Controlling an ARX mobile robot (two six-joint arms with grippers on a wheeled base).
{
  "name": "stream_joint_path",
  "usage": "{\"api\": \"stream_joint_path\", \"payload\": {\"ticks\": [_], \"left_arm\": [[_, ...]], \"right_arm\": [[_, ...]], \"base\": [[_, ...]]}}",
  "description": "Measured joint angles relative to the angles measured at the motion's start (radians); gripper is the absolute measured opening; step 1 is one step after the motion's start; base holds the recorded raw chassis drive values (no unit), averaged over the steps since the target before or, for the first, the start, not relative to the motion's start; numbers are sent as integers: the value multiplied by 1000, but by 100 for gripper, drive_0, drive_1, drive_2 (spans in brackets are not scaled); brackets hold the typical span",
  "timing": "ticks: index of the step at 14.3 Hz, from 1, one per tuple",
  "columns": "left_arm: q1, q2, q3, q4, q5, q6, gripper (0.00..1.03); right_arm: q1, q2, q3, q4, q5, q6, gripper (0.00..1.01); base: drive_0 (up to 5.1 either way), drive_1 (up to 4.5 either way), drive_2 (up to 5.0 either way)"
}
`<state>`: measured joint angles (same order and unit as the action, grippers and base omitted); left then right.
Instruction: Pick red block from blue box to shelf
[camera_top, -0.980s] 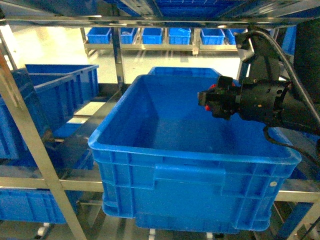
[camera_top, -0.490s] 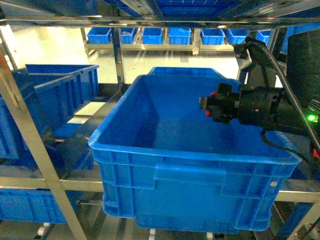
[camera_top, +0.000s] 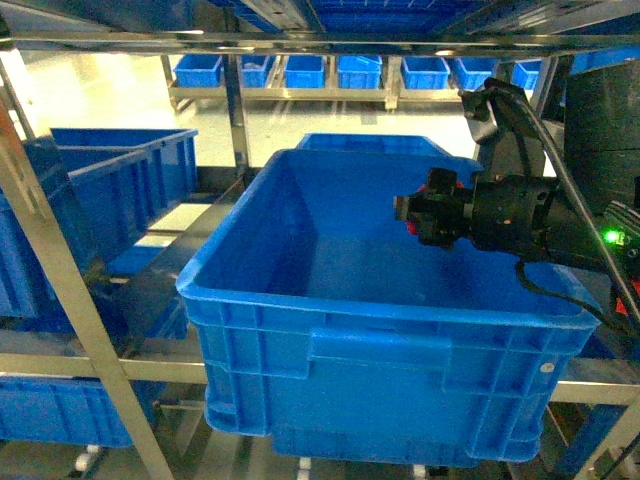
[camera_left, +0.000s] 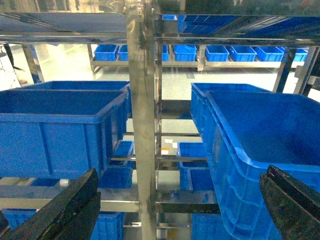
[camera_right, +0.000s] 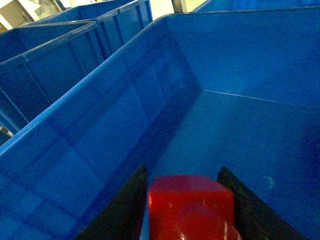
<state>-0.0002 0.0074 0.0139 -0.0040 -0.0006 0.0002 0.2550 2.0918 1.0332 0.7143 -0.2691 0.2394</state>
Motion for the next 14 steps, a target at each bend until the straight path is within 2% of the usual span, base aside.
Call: {"api": "stream_joint_path", "payload": {"ticks": [2, 5, 6, 7, 10, 12, 14], "left_arm": [[0, 0, 0, 0, 0, 0, 98], [0, 0, 0, 0, 0, 0, 98], [0, 0, 0, 0, 0, 0, 98], [0, 0, 0, 0, 0, 0, 98], [0, 0, 0, 0, 0, 0, 98], [0, 0, 0, 0, 0, 0, 98], [0, 0, 0, 0, 0, 0, 98]], "right_arm": [[0, 0, 0, 12, -3, 0, 58], [0, 0, -1, 18, -4, 0, 69], [0, 0, -6, 24, -4, 3, 89], [0, 0, -10, 27, -4, 5, 100], [74, -98, -157, 112, -19, 16, 98], [78, -132, -227, 140, -12, 34, 98], [54, -177, -260, 145, -5, 34, 98]], "base": [[0, 0, 0], [0, 0, 0], [0, 0, 0], [0, 0, 0], [0, 0, 0], [0, 0, 0], [0, 0, 0]]}}
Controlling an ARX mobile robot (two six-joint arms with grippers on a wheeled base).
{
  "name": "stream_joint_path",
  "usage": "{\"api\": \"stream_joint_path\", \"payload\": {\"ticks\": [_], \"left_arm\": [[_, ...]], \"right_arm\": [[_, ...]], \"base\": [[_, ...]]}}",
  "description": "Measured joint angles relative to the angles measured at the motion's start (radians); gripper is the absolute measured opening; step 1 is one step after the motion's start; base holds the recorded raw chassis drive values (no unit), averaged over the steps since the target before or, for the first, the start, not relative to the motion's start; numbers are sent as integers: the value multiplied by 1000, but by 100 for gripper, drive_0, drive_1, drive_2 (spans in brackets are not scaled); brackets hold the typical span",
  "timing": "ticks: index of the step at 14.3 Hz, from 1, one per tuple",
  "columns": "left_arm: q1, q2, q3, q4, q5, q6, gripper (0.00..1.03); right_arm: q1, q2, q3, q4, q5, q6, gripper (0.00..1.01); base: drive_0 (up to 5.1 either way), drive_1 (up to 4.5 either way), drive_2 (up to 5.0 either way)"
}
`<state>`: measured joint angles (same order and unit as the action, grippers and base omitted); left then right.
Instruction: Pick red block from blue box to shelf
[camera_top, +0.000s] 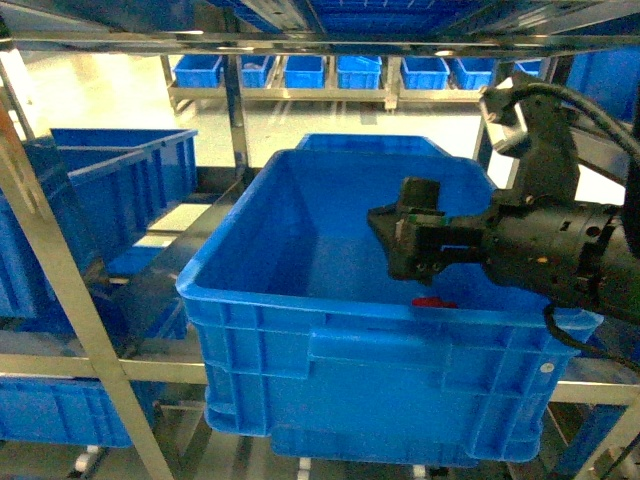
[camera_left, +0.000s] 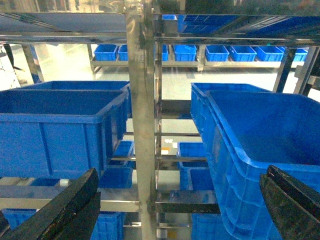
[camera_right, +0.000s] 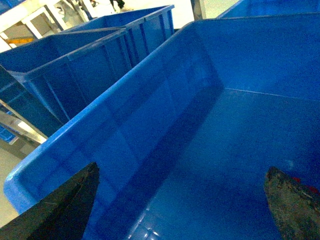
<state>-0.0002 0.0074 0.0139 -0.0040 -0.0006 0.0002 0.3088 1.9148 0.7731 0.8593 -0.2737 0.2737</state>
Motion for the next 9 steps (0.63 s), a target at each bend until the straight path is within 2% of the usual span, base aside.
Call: {"api": "stream_joint_path", "payload": {"ticks": [1, 4, 6, 7, 9], "left_arm": [[0, 0, 0, 0, 0, 0, 98], [0, 0, 0, 0, 0, 0, 98], [0, 0, 0, 0, 0, 0, 98], [0, 0, 0, 0, 0, 0, 98], [0, 0, 0, 0, 0, 0, 98]], "right_arm": [[-22, -29, -11, -10, -8, -3, 98], [-39, -63, -17, -22, -21, -13, 98], [-62, -122, -36, -37, -47, -37, 98], [-76, -166, -53, -68, -72, -35, 98], [-126, -264, -106, -91, -100, -1, 98]], "base": [[0, 0, 0], [0, 0, 0], [0, 0, 0], [0, 0, 0], [0, 0, 0]]}}
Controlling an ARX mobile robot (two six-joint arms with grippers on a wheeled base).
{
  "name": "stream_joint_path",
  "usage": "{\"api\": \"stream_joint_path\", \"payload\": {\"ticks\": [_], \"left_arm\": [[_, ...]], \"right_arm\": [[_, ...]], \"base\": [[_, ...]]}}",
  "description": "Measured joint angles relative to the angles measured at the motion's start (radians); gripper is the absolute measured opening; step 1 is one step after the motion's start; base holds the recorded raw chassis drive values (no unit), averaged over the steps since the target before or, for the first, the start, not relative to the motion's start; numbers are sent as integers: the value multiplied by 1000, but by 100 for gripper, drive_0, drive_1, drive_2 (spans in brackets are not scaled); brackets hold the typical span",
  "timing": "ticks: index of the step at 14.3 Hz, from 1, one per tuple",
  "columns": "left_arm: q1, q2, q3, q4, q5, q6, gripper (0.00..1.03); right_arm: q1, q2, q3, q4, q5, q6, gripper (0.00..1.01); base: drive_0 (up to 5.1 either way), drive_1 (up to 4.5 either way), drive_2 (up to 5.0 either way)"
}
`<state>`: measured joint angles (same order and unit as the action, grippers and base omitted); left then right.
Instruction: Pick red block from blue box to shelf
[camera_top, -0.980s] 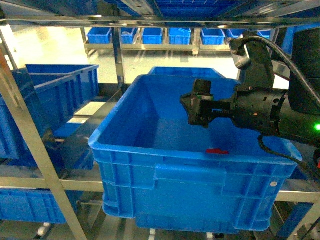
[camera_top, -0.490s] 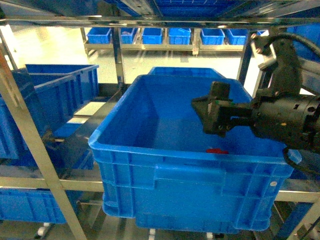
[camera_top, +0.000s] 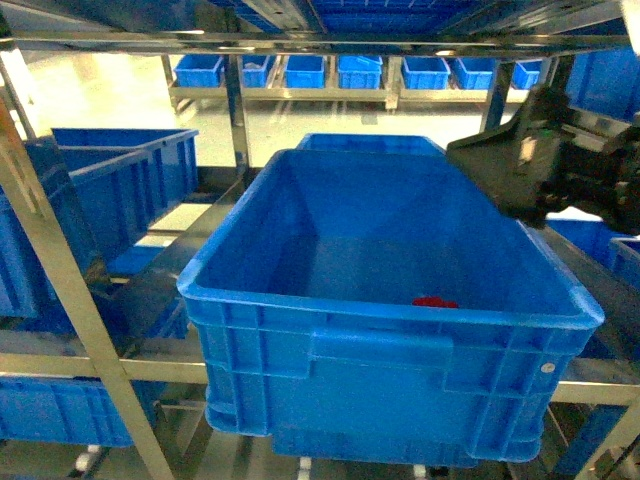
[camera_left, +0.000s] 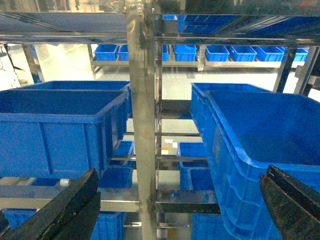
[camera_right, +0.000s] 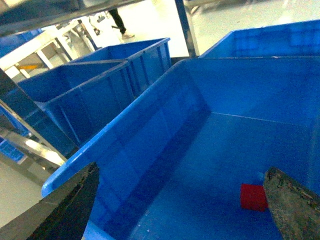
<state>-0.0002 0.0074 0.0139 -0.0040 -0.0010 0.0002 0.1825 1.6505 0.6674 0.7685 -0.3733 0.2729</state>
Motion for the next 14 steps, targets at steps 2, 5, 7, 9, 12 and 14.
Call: {"api": "stream_joint_path", "payload": {"ticks": [2, 5, 7, 9, 12, 14], "left_arm": [[0, 0, 0, 0, 0, 0, 98], [0, 0, 0, 0, 0, 0, 98], [0, 0, 0, 0, 0, 0, 98], [0, 0, 0, 0, 0, 0, 98], [0, 0, 0, 0, 1, 0, 98], [0, 0, 0, 0, -1, 0, 98]], "right_arm": [[-61, -104, -57, -6, 25, 30, 98], [-158, -249, -146, -45, 39, 52, 98], [-142, -294, -192, -57, 87, 30, 98], [-97, -293, -294, 169, 335, -102, 84], [-126, -443, -438, 209, 432, -246, 43], [-185, -533, -502, 167, 379, -260, 18]], "base": [[0, 0, 0], [0, 0, 0], [0, 0, 0], [0, 0, 0], [0, 0, 0], [0, 0, 0]]}}
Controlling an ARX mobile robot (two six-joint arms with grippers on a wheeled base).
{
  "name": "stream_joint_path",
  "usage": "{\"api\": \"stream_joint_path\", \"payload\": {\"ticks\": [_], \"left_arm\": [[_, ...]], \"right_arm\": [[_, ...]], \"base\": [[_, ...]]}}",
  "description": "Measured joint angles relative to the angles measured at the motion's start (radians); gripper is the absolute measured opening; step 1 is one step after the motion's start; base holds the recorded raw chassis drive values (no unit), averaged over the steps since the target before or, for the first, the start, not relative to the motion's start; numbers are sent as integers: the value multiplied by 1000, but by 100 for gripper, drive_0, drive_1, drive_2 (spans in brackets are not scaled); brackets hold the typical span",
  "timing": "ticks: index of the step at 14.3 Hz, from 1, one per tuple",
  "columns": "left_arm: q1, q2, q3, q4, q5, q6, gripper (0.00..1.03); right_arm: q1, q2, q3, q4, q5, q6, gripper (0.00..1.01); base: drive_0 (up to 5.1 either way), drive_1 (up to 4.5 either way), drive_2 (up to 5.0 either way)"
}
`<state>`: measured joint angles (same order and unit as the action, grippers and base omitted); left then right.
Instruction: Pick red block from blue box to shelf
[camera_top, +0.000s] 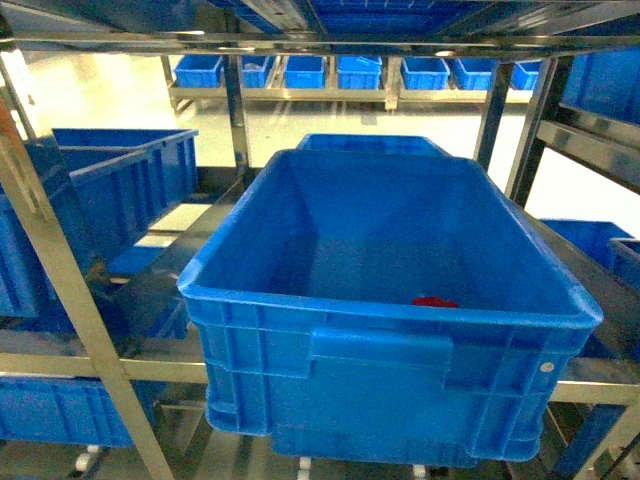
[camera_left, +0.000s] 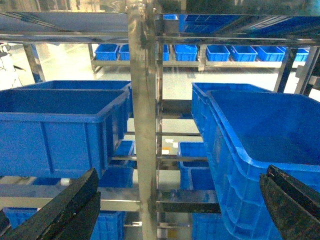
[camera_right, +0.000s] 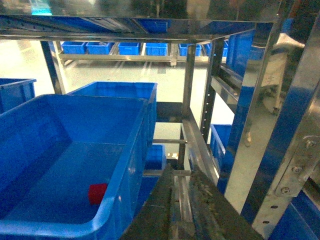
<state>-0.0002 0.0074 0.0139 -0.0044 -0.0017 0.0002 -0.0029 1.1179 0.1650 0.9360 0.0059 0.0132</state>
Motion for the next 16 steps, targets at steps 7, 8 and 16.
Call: {"api": "stream_joint_path", "payload": {"ticks": [7, 8, 16], "left_arm": [[0, 0, 0, 0, 1, 0, 98], [0, 0, 0, 0, 1, 0, 98], [0, 0, 0, 0, 1, 0, 98]], "right_arm": [[3, -277, -129, -132, -6, -8, 2], [3, -292, -130, -146, -6, -8, 2], [3, -726, -150, -546, -6, -8, 2]], "base": [[0, 0, 0], [0, 0, 0], [0, 0, 0]]}}
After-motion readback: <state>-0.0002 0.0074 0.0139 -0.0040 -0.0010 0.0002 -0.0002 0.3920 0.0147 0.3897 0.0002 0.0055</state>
